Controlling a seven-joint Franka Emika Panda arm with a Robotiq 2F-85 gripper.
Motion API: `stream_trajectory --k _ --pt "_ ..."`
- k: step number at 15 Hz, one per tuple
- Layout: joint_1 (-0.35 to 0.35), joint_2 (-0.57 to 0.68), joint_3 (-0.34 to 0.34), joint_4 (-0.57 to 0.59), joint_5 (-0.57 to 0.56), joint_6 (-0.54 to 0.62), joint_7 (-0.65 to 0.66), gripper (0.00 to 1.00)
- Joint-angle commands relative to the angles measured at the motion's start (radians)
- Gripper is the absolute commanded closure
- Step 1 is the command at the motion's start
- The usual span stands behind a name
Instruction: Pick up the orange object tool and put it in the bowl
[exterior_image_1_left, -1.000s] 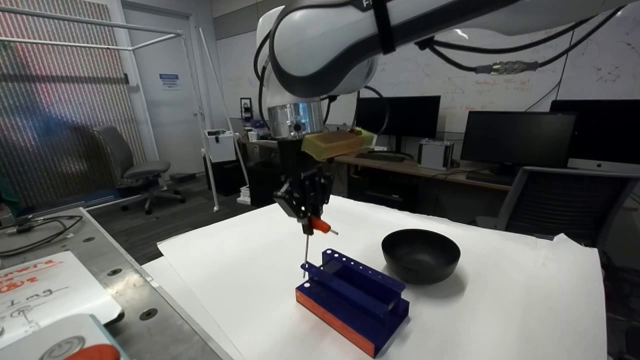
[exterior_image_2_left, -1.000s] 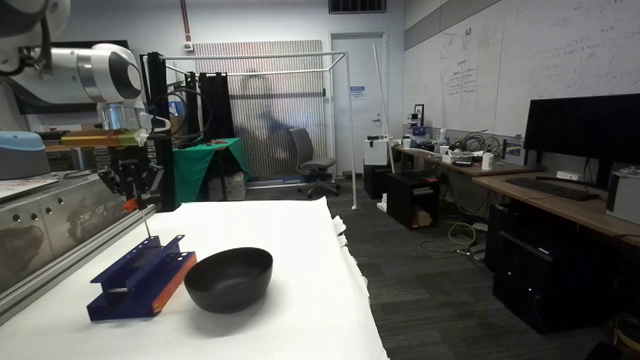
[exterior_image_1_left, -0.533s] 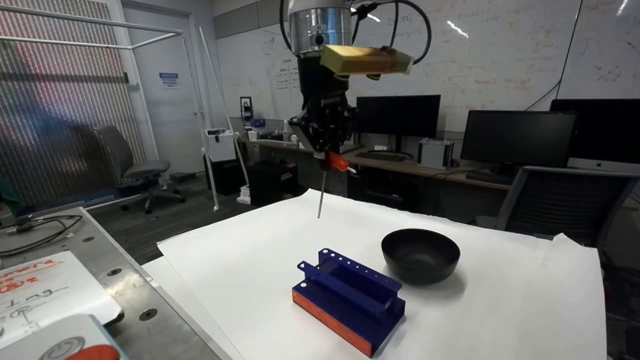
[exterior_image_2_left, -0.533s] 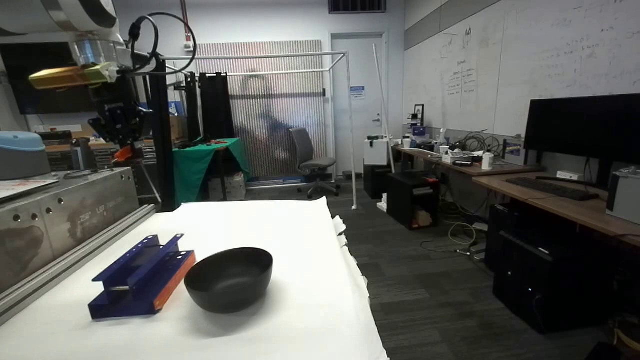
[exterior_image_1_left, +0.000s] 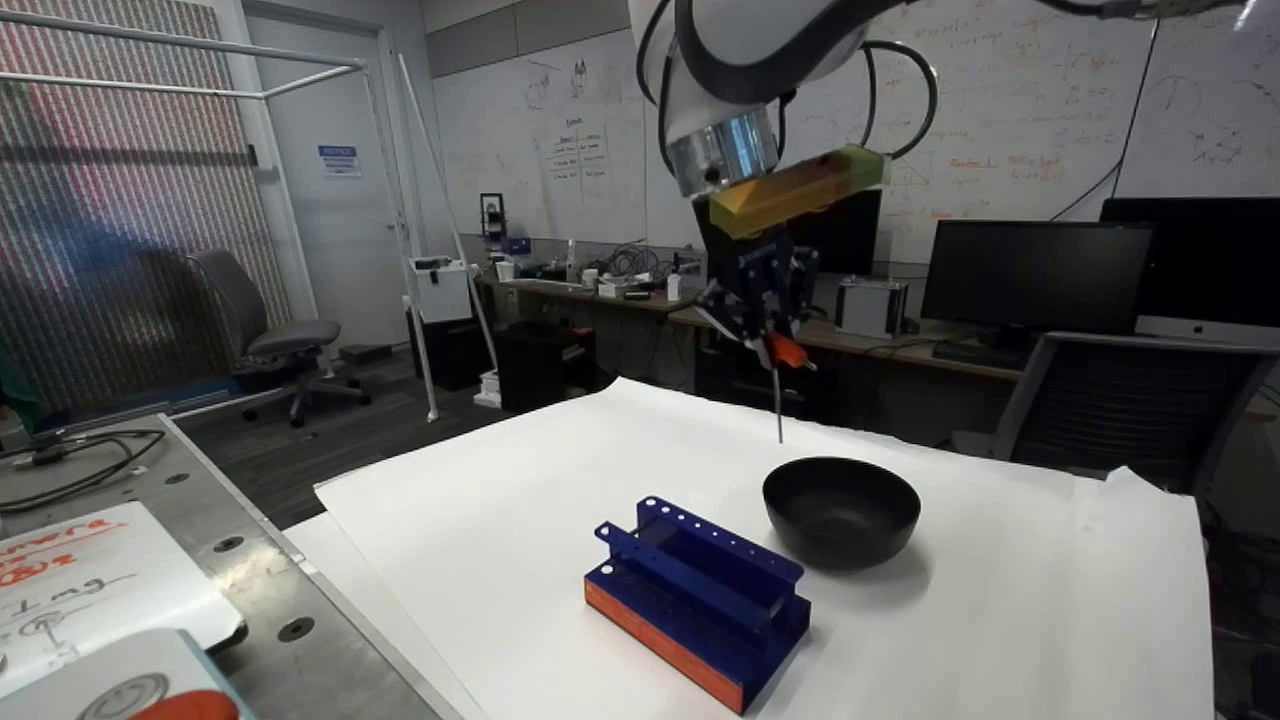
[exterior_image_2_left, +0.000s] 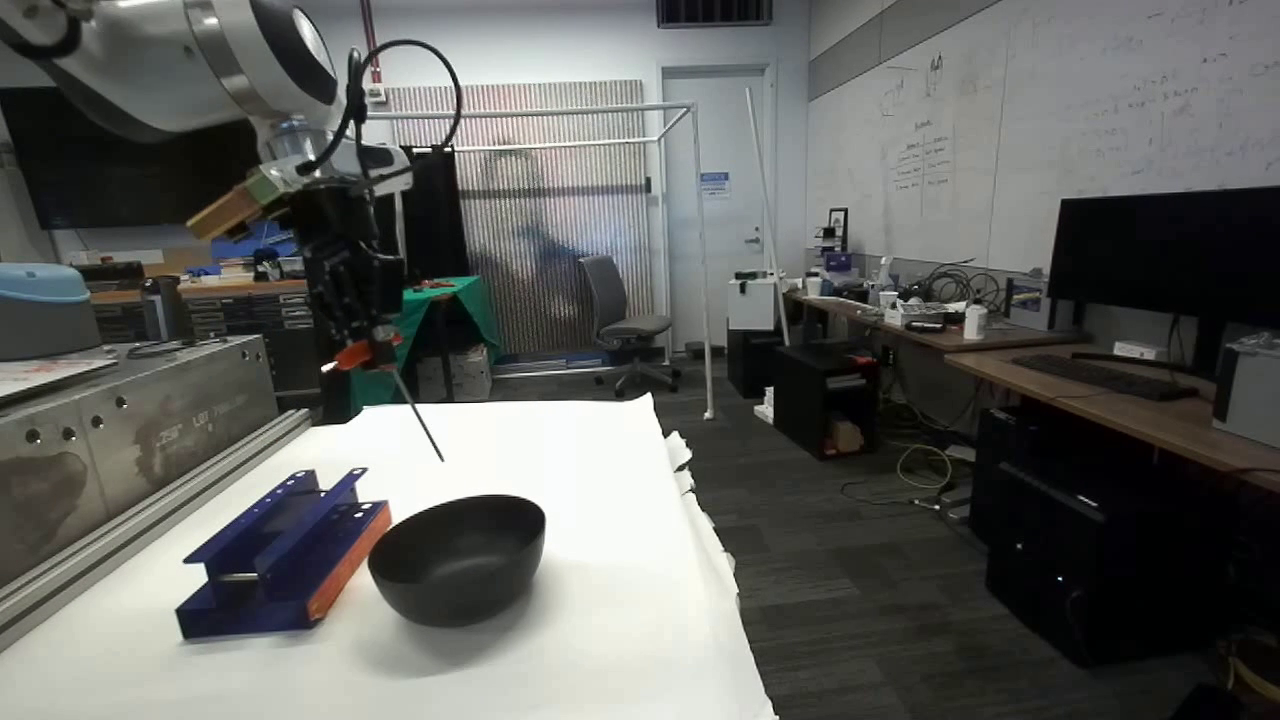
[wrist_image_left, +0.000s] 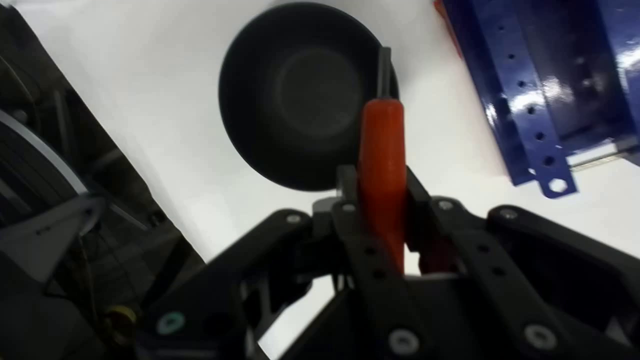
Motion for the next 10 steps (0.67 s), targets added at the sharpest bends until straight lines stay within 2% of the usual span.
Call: stream_trajectory --k 1,6,9,10 --pt "-0.038 0.077 -0.020 0.045 0.028 -0.122 0.062 0.93" --pt "-0.100 0.204 -0.024 0.097 0.121 -0.213 0.042 0.93" --pt "-0.118 0.267 -0.017 0.137 0.178 -0.212 0.021 0.92" --pt "-0.122 0.282 -0.014 0.149 0.201 -0.199 0.019 0.84"
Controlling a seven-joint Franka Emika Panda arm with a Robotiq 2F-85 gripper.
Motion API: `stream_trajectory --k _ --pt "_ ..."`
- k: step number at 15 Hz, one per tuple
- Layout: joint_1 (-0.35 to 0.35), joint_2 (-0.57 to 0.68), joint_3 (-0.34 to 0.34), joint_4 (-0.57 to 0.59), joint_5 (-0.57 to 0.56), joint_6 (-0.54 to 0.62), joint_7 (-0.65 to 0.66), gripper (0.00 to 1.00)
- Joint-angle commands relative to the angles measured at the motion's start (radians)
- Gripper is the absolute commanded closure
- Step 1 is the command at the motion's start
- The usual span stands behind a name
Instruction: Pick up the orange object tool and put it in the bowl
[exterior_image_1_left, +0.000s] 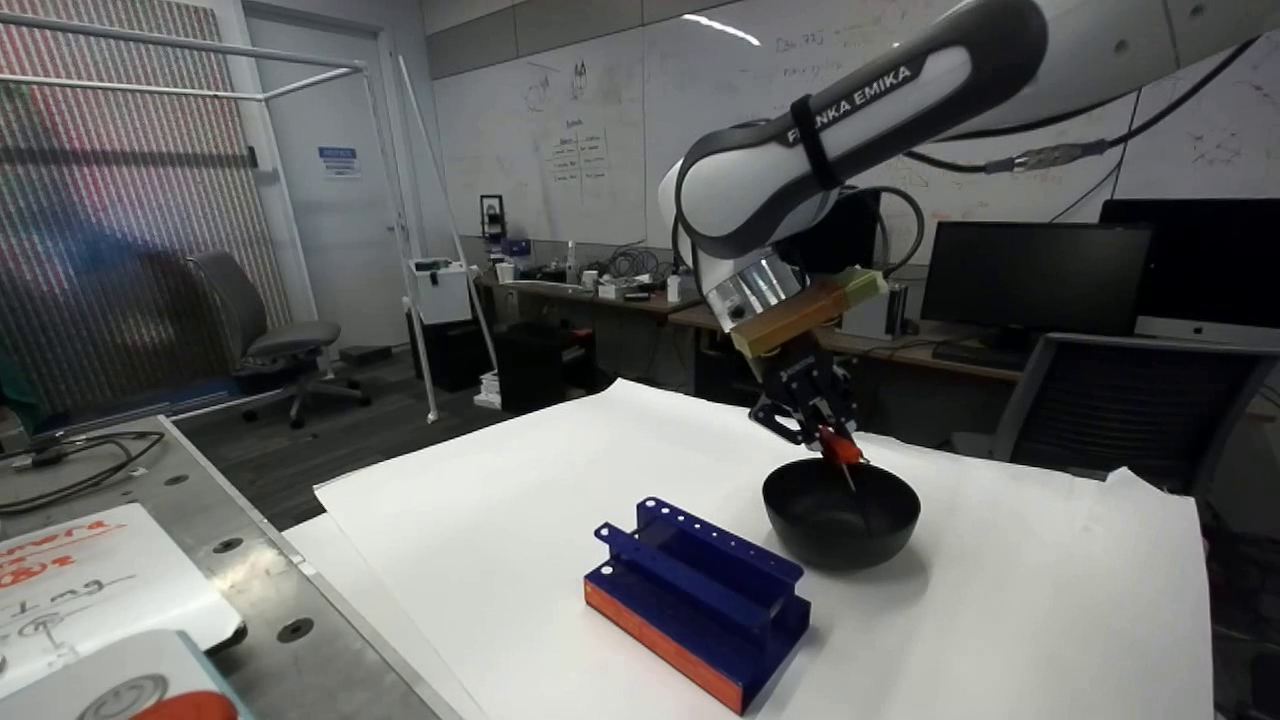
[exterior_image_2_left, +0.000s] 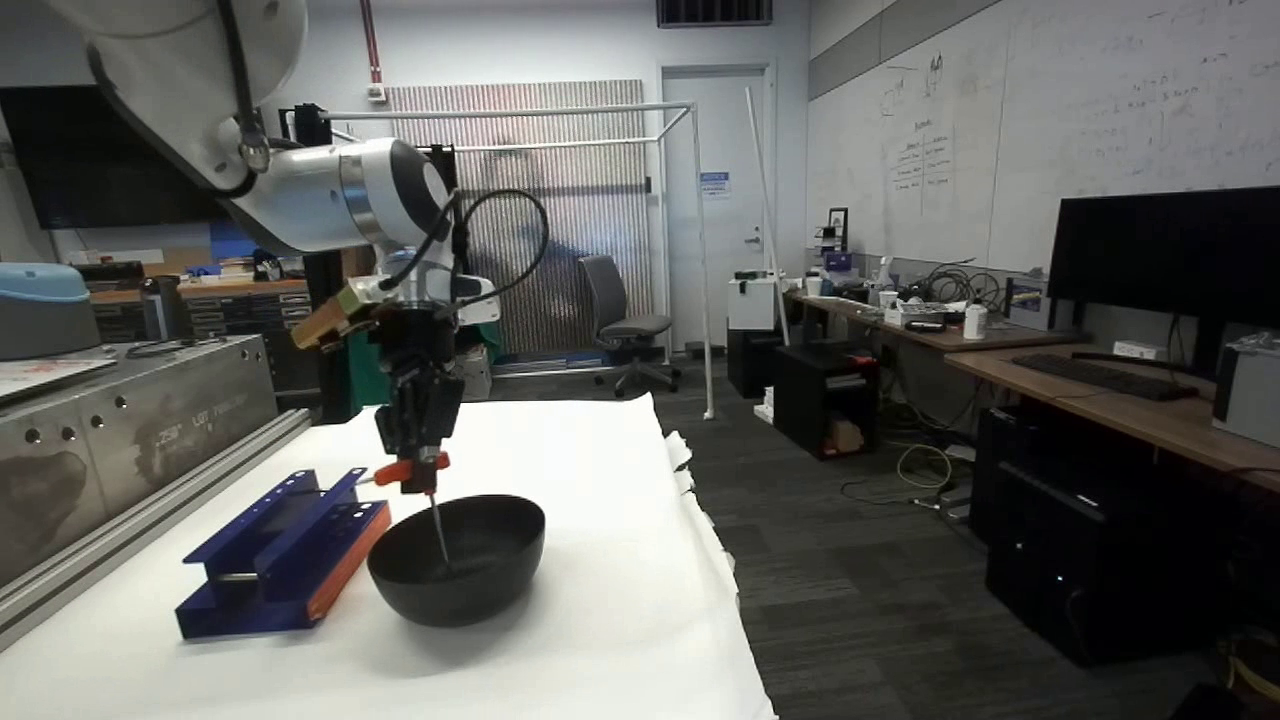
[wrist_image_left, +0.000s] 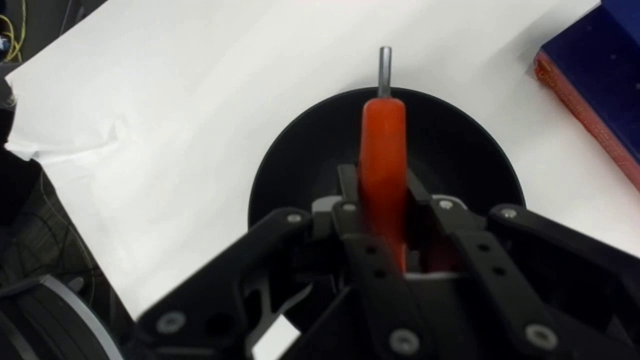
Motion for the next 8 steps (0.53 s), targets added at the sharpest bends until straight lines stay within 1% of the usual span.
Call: stream_trajectory --k 1,2,3,5,8 --pt "-0.013 0.072 0.008 0.106 0.081 -0.032 -0.018 0.54" --pt "-0.018 0.079 0.012 0.119 0.105 -0.029 -0.027 0.53" --pt "-0.022 0.083 0.016 0.128 0.131 -0.025 -0.036 0.47" --pt "-0.036 0.078 0.030 0.140 0.194 -0.024 -0.078 0.31" --pt "-0.058 0.056 0.053 0.141 0.289 -0.028 -0.177 0.08"
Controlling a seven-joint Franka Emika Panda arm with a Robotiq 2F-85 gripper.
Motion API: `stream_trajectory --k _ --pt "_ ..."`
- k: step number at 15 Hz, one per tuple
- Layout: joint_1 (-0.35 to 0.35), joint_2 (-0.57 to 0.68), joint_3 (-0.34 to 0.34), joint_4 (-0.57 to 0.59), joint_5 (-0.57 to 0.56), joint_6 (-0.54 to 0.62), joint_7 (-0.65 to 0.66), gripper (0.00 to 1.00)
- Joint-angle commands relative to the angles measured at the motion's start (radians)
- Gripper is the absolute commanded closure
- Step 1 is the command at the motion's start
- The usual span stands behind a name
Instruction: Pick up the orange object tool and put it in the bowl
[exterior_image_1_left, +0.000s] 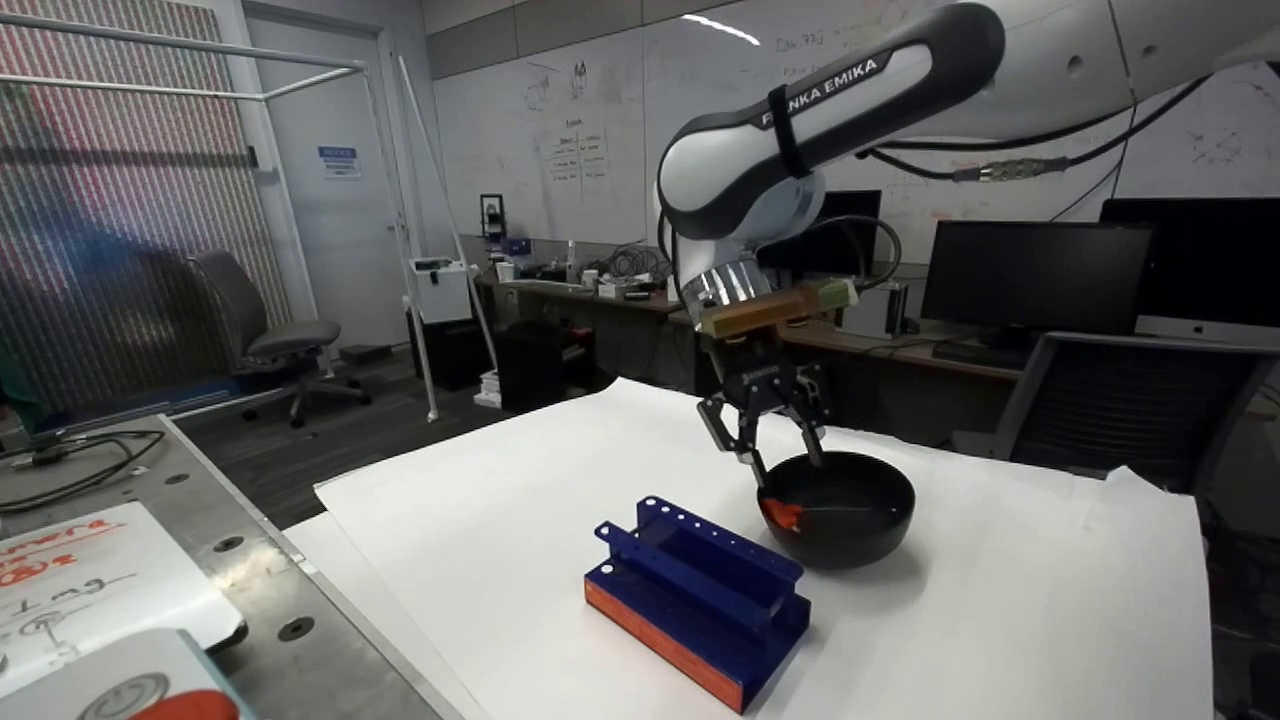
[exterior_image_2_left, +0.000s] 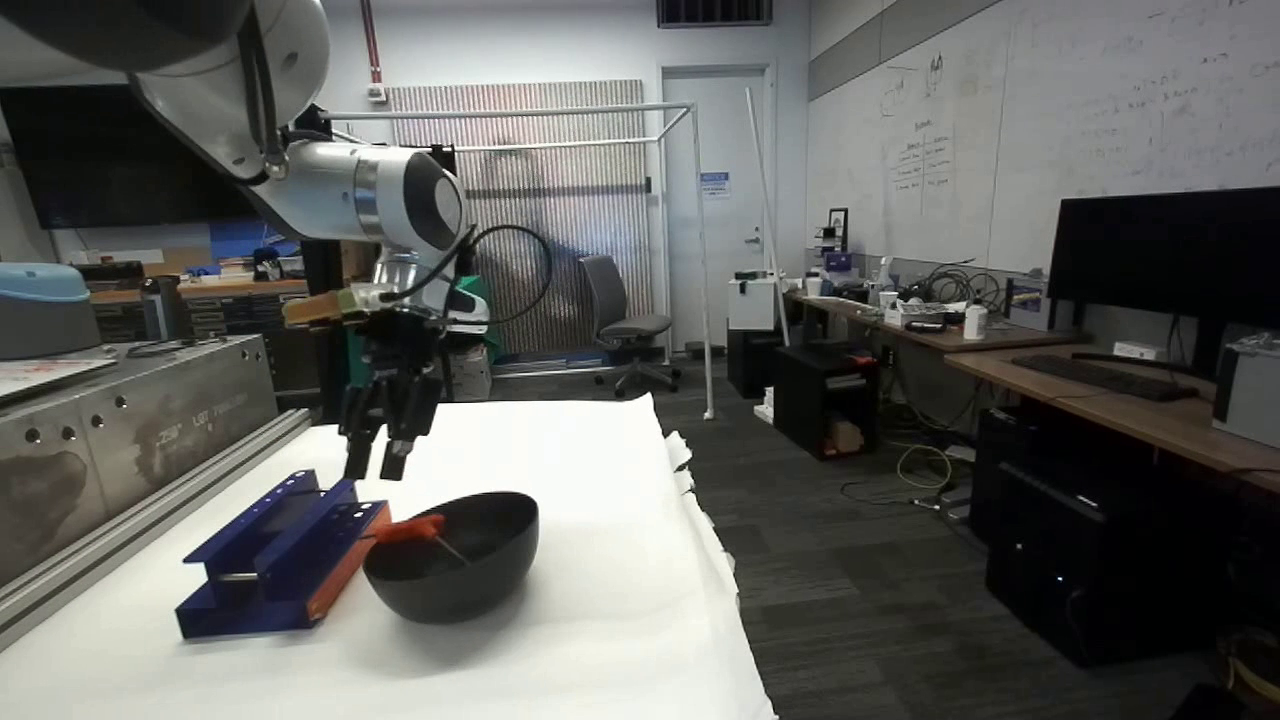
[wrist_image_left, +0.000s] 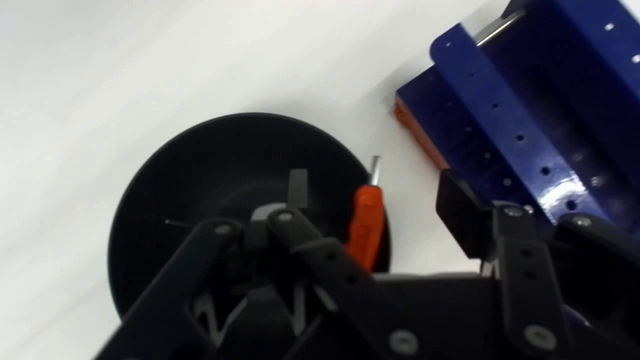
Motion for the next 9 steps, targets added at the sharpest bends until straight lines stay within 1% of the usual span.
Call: stream_trajectory --k 1,2,6,9 --pt "-0.037 -0.024 0.036 0.028 0.104 -0.033 -0.125 0.02" --pt "-0.039 -0.054 0.042 0.003 0.124 -0.023 -0.163 0.00" --pt "-0.051 -0.149 0.072 -0.071 0.197 0.006 -0.316 0.00" --pt "-0.046 -0.225 0.093 -0.125 0.216 0.016 -0.441 0.01"
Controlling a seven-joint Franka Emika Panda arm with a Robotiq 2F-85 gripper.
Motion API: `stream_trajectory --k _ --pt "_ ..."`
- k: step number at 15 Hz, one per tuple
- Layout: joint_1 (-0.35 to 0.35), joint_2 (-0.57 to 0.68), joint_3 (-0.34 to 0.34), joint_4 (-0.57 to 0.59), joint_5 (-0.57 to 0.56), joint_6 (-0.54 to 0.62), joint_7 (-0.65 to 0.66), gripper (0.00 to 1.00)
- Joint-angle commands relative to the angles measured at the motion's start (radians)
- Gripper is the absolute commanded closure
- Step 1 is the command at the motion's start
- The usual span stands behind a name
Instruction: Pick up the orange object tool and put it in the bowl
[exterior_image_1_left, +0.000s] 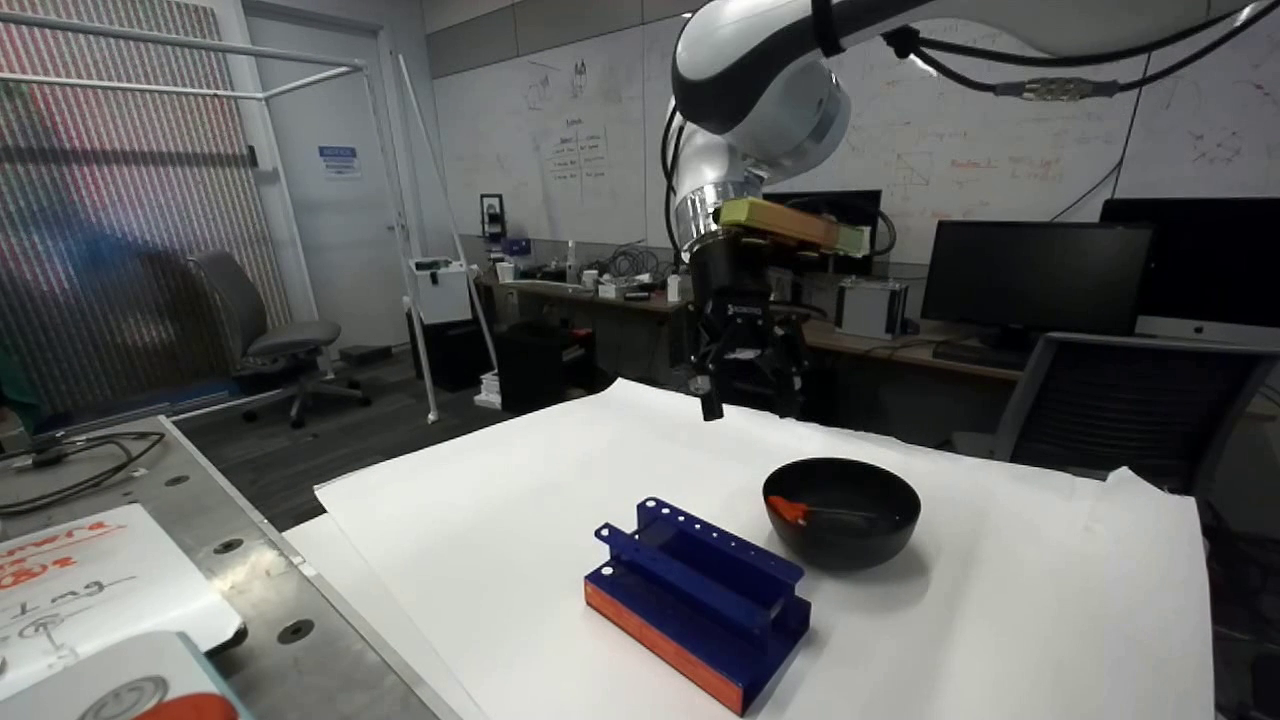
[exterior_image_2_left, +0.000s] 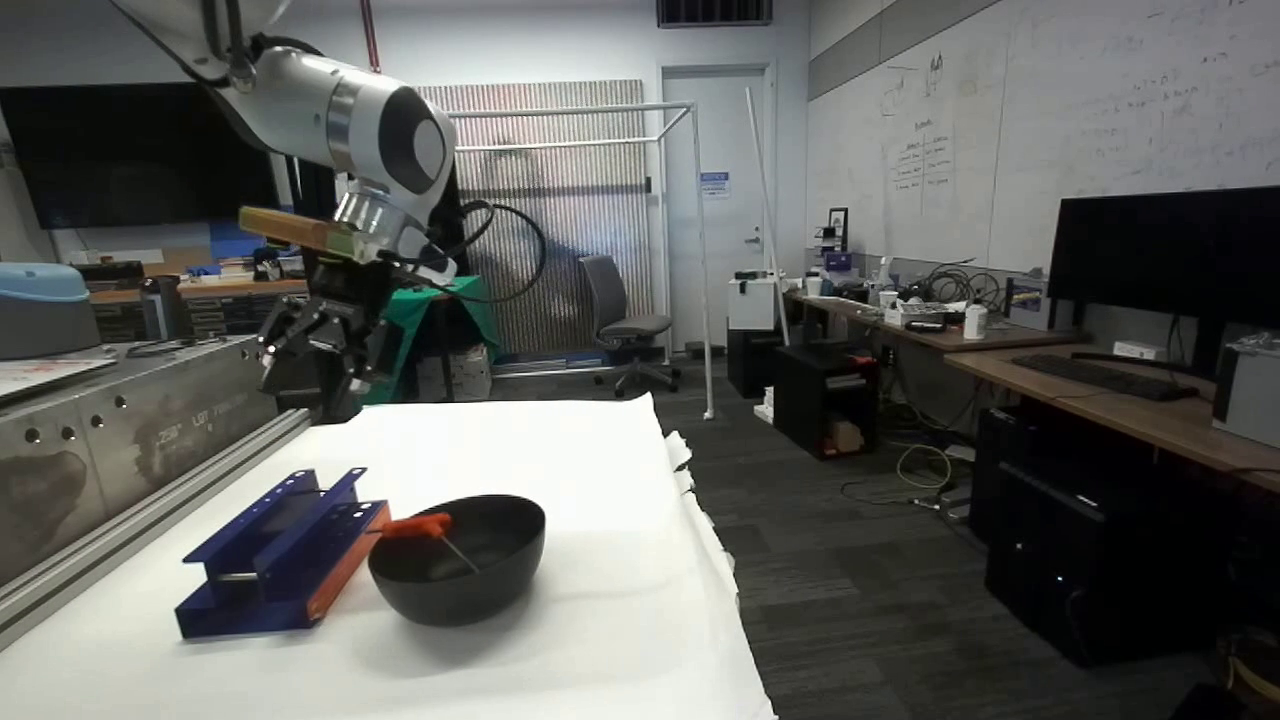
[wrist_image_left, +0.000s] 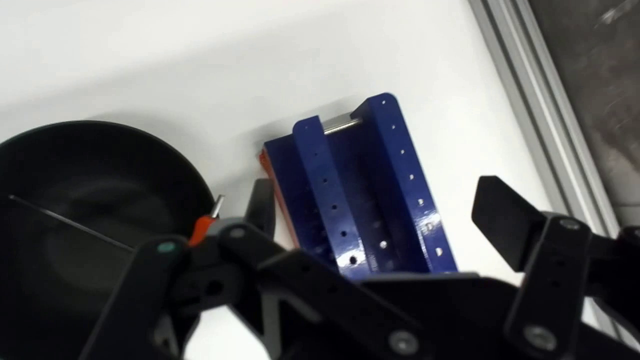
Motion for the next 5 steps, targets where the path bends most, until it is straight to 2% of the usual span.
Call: stream_trajectory --k 1,2,3,5 --pt "-0.008 -0.135 0.035 -0.124 0.046 0.036 -0.150 0.00" --pt "-0.009 -0.153 0.045 -0.135 0.056 0.030 -0.191 0.00" --pt "0.005 -0.076 0.022 -0.051 0.025 0.000 -0.115 0.00" --pt "0.006 -0.114 0.033 -0.081 0.033 0.001 -0.152 0.00"
